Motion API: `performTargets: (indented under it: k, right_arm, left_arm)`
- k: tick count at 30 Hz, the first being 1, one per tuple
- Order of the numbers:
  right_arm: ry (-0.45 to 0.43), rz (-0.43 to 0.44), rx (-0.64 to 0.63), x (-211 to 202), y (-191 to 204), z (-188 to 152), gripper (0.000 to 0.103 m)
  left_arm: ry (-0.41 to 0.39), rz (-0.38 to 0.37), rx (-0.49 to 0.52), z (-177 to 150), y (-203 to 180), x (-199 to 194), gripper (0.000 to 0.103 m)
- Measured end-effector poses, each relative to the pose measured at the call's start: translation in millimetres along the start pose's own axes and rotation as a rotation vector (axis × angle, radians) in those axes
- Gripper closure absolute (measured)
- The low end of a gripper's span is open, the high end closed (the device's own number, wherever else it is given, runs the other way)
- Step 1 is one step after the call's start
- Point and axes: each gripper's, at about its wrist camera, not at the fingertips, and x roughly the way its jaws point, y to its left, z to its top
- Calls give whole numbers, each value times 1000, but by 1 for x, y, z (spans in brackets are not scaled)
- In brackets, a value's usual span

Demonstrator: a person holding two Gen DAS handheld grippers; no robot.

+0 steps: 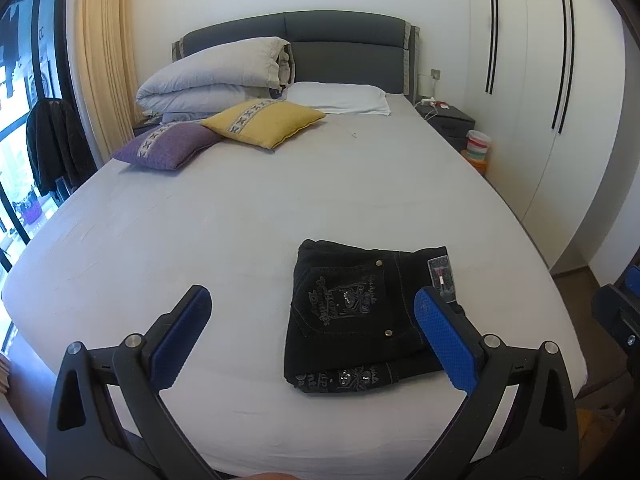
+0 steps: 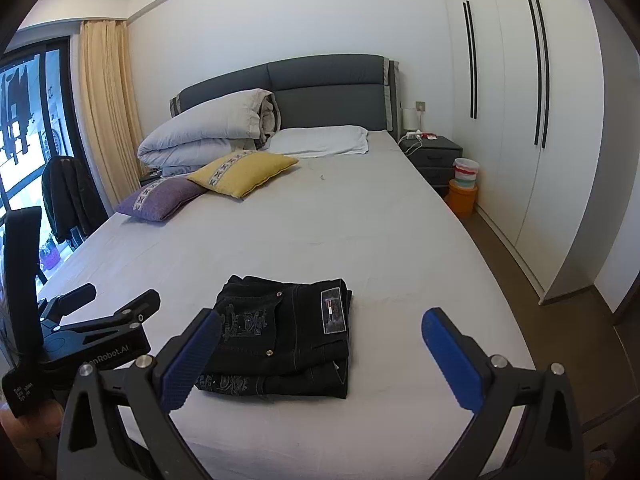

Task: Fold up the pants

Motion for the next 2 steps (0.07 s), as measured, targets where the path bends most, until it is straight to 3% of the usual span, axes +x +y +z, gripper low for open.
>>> performTargets:
  k: [2]
  right_arm:
    - [2, -3, 3, 0, -2, -1, 0]
  left_arm:
    - [4, -6, -4, 0, 1, 1, 0]
